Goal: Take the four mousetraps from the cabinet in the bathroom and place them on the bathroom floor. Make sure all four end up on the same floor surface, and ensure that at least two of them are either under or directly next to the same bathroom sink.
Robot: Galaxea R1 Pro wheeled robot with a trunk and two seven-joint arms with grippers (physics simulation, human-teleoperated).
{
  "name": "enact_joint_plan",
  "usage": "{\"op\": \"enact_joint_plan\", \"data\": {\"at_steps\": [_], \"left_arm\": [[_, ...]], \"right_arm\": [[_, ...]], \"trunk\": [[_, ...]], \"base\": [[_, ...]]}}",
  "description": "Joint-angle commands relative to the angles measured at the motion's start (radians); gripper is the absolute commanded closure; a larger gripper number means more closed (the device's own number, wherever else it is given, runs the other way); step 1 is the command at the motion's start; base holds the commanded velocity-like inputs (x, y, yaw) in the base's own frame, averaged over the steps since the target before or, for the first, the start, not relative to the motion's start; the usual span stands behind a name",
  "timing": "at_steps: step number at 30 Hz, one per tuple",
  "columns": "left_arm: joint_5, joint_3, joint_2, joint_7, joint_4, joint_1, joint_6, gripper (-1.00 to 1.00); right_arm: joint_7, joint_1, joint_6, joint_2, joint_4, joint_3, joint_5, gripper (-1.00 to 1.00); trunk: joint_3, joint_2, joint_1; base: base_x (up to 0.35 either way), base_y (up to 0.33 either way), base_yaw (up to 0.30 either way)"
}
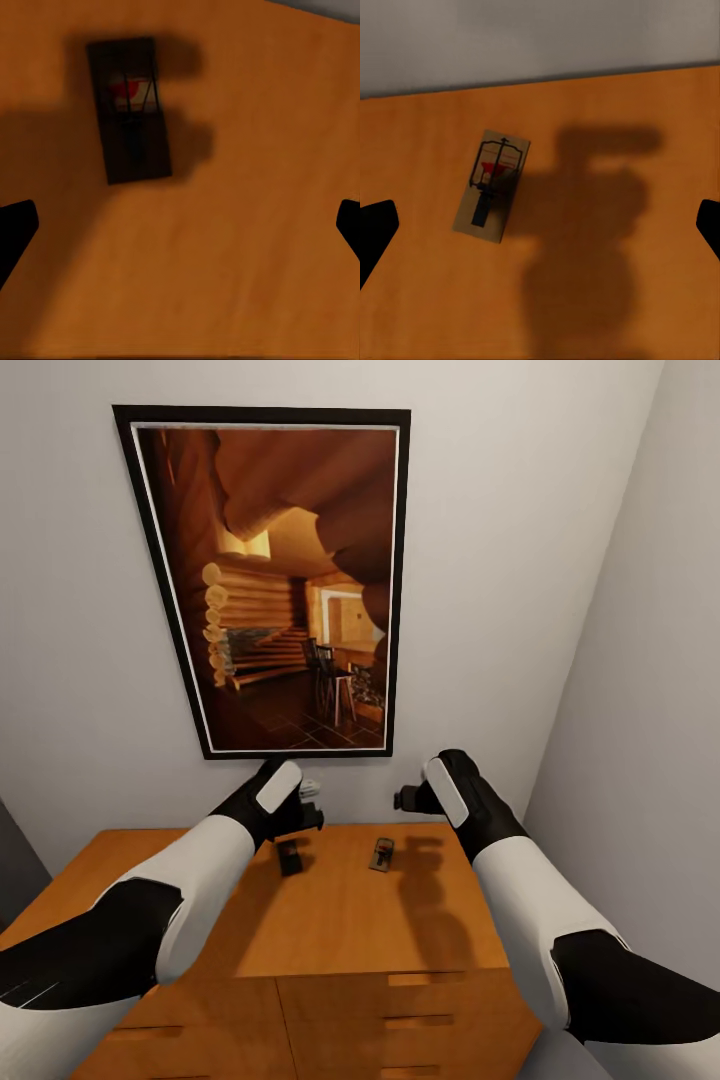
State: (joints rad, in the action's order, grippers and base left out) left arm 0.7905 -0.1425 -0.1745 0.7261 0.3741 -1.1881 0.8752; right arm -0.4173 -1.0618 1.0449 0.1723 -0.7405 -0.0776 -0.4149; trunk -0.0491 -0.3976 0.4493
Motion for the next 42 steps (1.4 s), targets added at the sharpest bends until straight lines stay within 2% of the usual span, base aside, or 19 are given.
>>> {"op": "enact_joint_plan", "data": {"at_steps": [1,19,33,39,42], "left_arm": [[0.009,-0.002,0.000,0.010,-0.003,-0.001,0.002,-1.00],[0.009,0.009,0.000,0.012,-0.026,-0.001,0.000,-1.00],[0.007,0.011,0.000,0.013,-0.086,-0.001,-0.028,-1.00],[0.007,0.013,0.000,0.013,-0.100,-0.001,-0.058,-1.00],[0.007,0.013,0.000,0.013,-0.108,-0.001,-0.068,-1.00]], "right_arm": [[-0.010,-0.001,0.002,0.000,0.000,-0.003,-0.015,-1.00],[-0.008,-0.003,0.002,0.001,0.002,-0.015,-0.036,-1.00],[-0.006,-0.005,0.002,0.002,0.001,-0.021,-0.048,-1.00],[-0.007,-0.006,0.002,0.002,0.001,-0.029,-0.095,-1.00],[-0.007,-0.007,0.002,0.002,0.001,-0.050,-0.131,-1.00]], "trunk": [[-0.002,-0.002,0.001],[-0.002,-0.002,0.001],[-0.002,-0.002,0.001],[-0.002,-0.002,0.001],[-0.002,-0.002,0.001]], "base": [[0.000,0.000,0.000],[0.000,0.000,0.000],[0.000,0.000,0.000],[0.000,0.000,0.000],[0.000,0.000,0.000]]}}
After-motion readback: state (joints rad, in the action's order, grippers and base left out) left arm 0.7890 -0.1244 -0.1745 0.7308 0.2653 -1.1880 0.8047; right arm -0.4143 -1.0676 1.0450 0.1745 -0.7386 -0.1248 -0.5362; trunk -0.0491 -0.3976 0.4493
